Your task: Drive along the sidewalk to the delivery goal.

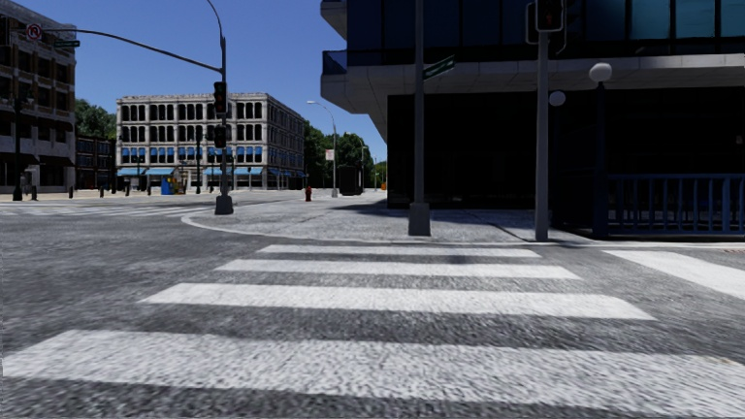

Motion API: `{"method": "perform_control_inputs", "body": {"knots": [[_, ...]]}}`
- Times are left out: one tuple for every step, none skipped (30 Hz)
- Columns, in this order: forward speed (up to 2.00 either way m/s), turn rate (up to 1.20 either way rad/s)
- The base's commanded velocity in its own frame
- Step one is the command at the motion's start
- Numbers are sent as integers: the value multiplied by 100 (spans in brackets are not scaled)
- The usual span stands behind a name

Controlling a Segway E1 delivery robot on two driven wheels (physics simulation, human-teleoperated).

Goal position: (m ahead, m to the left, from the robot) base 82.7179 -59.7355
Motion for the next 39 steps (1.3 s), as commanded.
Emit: {"method": "perform_control_inputs", "body": {"knots": [[200, 0], [200, 0], [200, 0], [200, 0], [200, 0], [200, 0], [200, 0], [200, 0], [200, 0], [200, 0], [200, 0], [200, 0], [200, 0], [200, 0], [200, 0], [200, 0], [200, 0], [200, 0], [200, 0], [200, 0], [200, 0], [200, 0], [200, 0], [200, 0], [200, 0], [200, 0], [200, 0], [200, 0], [200, 0], [200, 0], [200, 0], [200, 0], [200, 0], [200, 0], [200, 0], [200, 0], [200, 0], [200, 0], [200, 0]]}}
